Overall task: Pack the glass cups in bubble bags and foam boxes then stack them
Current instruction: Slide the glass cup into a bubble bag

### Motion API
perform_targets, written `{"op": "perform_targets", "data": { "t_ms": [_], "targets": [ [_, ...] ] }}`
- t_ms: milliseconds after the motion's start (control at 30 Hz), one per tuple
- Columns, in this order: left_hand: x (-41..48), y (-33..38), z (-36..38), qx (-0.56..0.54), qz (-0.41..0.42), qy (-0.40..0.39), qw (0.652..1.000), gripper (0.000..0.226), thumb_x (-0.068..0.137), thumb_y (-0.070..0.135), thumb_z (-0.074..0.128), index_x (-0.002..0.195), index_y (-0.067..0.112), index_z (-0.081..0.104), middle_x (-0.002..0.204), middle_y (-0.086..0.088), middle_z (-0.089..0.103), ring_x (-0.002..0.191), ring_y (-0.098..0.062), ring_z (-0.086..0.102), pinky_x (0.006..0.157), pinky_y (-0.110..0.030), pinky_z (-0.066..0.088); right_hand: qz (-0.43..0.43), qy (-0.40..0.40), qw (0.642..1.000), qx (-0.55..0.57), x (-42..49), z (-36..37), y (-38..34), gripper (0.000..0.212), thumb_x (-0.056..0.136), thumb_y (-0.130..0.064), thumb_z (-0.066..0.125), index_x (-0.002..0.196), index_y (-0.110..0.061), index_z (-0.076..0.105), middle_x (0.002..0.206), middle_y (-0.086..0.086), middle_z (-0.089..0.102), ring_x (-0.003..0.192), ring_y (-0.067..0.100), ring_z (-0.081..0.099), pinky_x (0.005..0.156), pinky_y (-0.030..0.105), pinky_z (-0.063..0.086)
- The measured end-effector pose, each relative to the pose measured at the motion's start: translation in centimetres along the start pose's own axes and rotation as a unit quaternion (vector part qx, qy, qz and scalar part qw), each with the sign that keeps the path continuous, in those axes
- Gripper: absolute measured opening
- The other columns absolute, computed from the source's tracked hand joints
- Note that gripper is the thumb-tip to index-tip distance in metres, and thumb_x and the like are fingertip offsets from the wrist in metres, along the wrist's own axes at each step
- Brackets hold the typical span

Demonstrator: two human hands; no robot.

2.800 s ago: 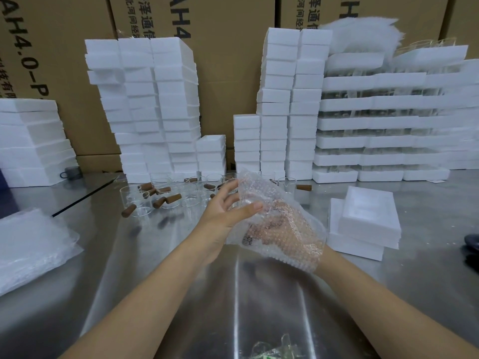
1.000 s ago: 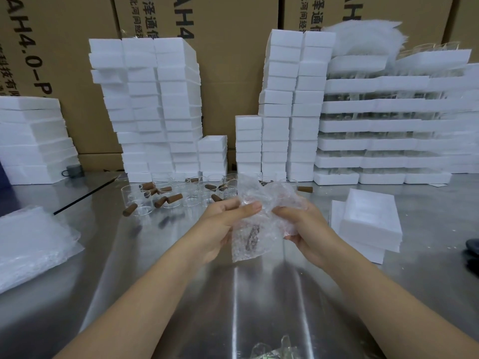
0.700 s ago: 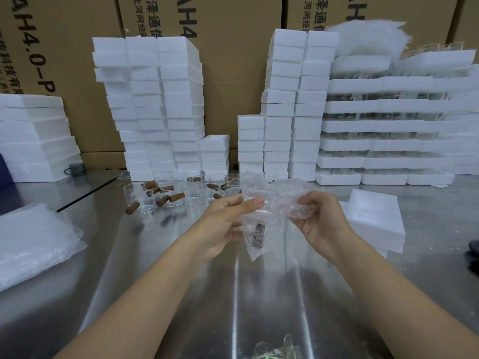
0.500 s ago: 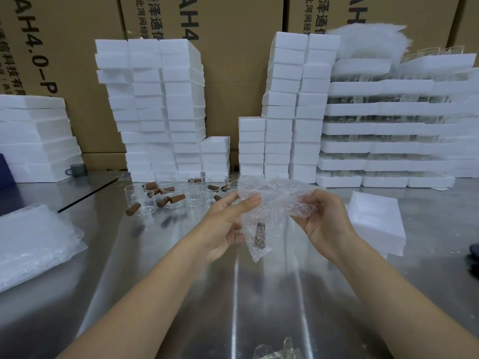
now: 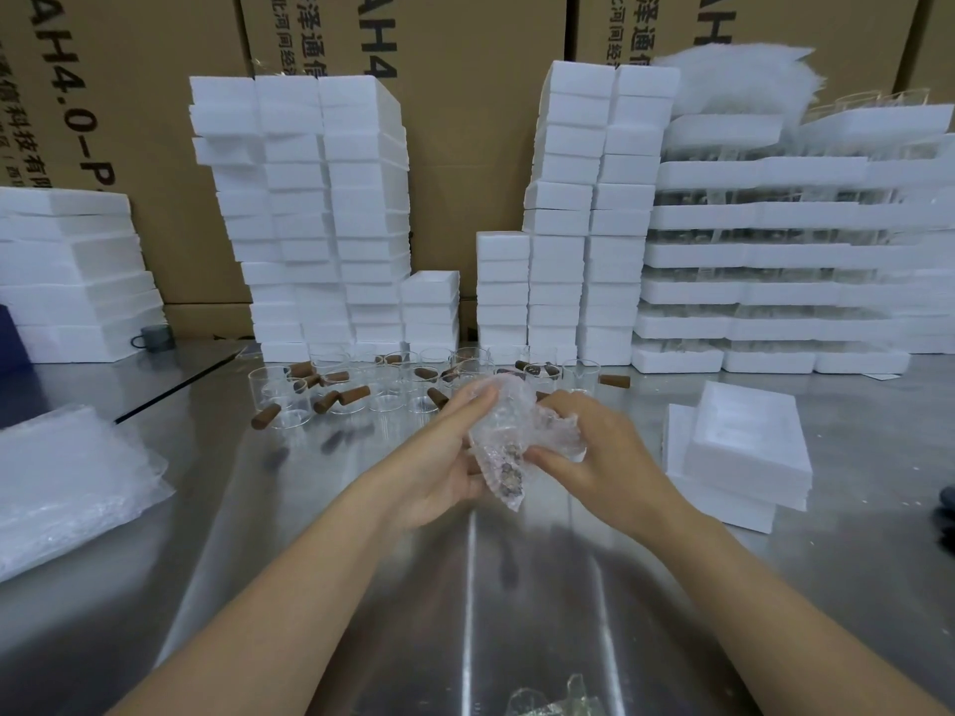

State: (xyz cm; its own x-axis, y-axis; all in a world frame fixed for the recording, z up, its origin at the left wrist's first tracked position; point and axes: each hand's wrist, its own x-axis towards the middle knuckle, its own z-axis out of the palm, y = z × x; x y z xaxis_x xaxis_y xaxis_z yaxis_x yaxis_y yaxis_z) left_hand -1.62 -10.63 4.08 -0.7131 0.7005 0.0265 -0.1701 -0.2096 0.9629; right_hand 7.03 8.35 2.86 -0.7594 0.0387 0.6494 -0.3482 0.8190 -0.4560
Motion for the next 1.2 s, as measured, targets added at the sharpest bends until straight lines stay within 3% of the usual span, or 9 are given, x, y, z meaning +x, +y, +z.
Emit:
{"op": "perform_targets", "data": {
  "t_ms": [200, 333, 567, 733, 867, 967, 1033, 1133, 1200],
  "targets": [
    [-0.7, 0.5, -0.3, 0.007, -0.006, -0.025, 1.000, 0.056, 0.097, 0.026, 0.077, 0.148, 0.032, 0.053, 0.140, -0.020, 0.069, 0.110, -0.041, 0.073, 0.084, -0.058, 0.065, -0.013, -0.006, 1.000, 0.015, 0.2, 0.1, -0.3, 0.025, 0.087, -0.055, 0.064, 0.101, -0.033, 0.060, 0.098, -0.023, 0.064, 0.089, 0.000, 0.060, 0.072, 0.017, 0.043],
    [-0.5, 0.7, -0.5, 0.004, 0.016, 0.015, 1.000, 0.062, 0.085, 0.018, 0.084, 0.141, 0.031, 0.061, 0.130, -0.015, 0.075, 0.107, -0.037, 0.077, 0.079, -0.054, 0.067, 0.076, 0.002, 0.981, 0.178, 0.4, 0.1, -0.5, 0.012, 0.089, -0.027, 0.079, 0.095, -0.031, 0.068, 0.089, -0.013, 0.075, 0.079, 0.006, 0.070, 0.070, 0.013, 0.049],
    [-0.6, 1.0, -0.5, 0.063, 0.033, 0.022, 0.997, 0.068, 0.083, 0.014, 0.086, 0.142, 0.033, 0.059, 0.131, -0.016, 0.075, 0.121, -0.045, 0.071, 0.104, -0.070, 0.054, 0.256, 0.003, 0.837, 0.484, 0.8, -0.2, -0.7, 0.034, 0.093, -0.001, 0.073, 0.125, -0.012, 0.067, 0.113, 0.006, 0.079, 0.093, 0.020, 0.077, 0.077, 0.029, 0.062],
    [-1.2, 0.9, 0.2, 0.139, 0.024, -0.001, 0.990, 0.063, 0.081, 0.017, 0.089, 0.136, 0.035, 0.063, 0.131, -0.015, 0.074, 0.125, -0.041, 0.069, 0.110, -0.072, 0.047, 0.303, 0.055, 0.744, 0.593, 1.2, -0.8, -0.8, 0.020, 0.092, 0.010, 0.064, 0.109, 0.001, 0.069, 0.105, 0.016, 0.078, 0.090, 0.021, 0.077, 0.075, 0.024, 0.062],
    [-1.1, 0.3, 1.1, 0.120, 0.046, 0.021, 0.991, 0.060, 0.083, 0.020, 0.089, 0.135, 0.038, 0.063, 0.133, -0.017, 0.073, 0.120, -0.038, 0.072, 0.110, -0.072, 0.046, 0.316, 0.033, 0.700, 0.639, 1.2, -1.2, -0.9, 0.027, 0.082, -0.005, 0.074, 0.108, 0.001, 0.070, 0.108, 0.016, 0.077, 0.090, 0.022, 0.077, 0.073, 0.025, 0.063],
    [-1.0, 0.0, 1.3, 0.102, 0.069, 0.052, 0.991, 0.065, 0.077, 0.027, 0.094, 0.134, 0.041, 0.065, 0.137, -0.019, 0.069, 0.128, -0.050, 0.063, 0.109, -0.074, 0.046, 0.312, 0.017, 0.722, 0.617, 1.3, -1.1, -0.9, 0.043, 0.094, -0.030, 0.069, 0.126, -0.002, 0.069, 0.121, 0.015, 0.075, 0.104, 0.028, 0.074, 0.081, 0.032, 0.062],
    [-0.8, -0.1, 1.2, 0.091, 0.079, 0.062, 0.991, 0.065, 0.079, 0.024, 0.093, 0.135, 0.038, 0.064, 0.135, -0.019, 0.071, 0.128, -0.051, 0.063, 0.110, -0.074, 0.046, 0.312, 0.005, 0.780, 0.542, 1.3, -0.8, -1.1, 0.042, 0.100, -0.040, 0.062, 0.126, -0.008, 0.072, 0.119, 0.010, 0.076, 0.106, 0.024, 0.072, 0.088, 0.036, 0.059],
    [-0.8, 0.1, 1.0, 0.100, 0.085, 0.063, 0.989, 0.060, 0.084, 0.020, 0.091, 0.133, 0.039, 0.064, 0.133, -0.019, 0.072, 0.121, -0.045, 0.069, 0.112, -0.070, 0.046, 0.290, -0.013, 0.882, 0.370, 1.0, -0.3, -1.8, 0.024, 0.103, -0.033, 0.062, 0.094, -0.025, 0.083, 0.096, -0.012, 0.080, 0.090, 0.002, 0.070, 0.087, 0.029, 0.050],
    [-0.9, 0.1, 1.1, 0.127, 0.102, 0.036, 0.986, 0.062, 0.081, 0.018, 0.094, 0.132, 0.038, 0.065, 0.132, -0.017, 0.073, 0.117, -0.037, 0.072, 0.106, -0.062, 0.051, 0.272, -0.010, 0.910, 0.313, 0.7, -0.1, -2.0, 0.034, 0.103, -0.027, 0.065, 0.074, -0.032, 0.082, 0.079, -0.021, 0.076, 0.071, -0.011, 0.065, 0.075, 0.018, 0.045]
  ]
}}
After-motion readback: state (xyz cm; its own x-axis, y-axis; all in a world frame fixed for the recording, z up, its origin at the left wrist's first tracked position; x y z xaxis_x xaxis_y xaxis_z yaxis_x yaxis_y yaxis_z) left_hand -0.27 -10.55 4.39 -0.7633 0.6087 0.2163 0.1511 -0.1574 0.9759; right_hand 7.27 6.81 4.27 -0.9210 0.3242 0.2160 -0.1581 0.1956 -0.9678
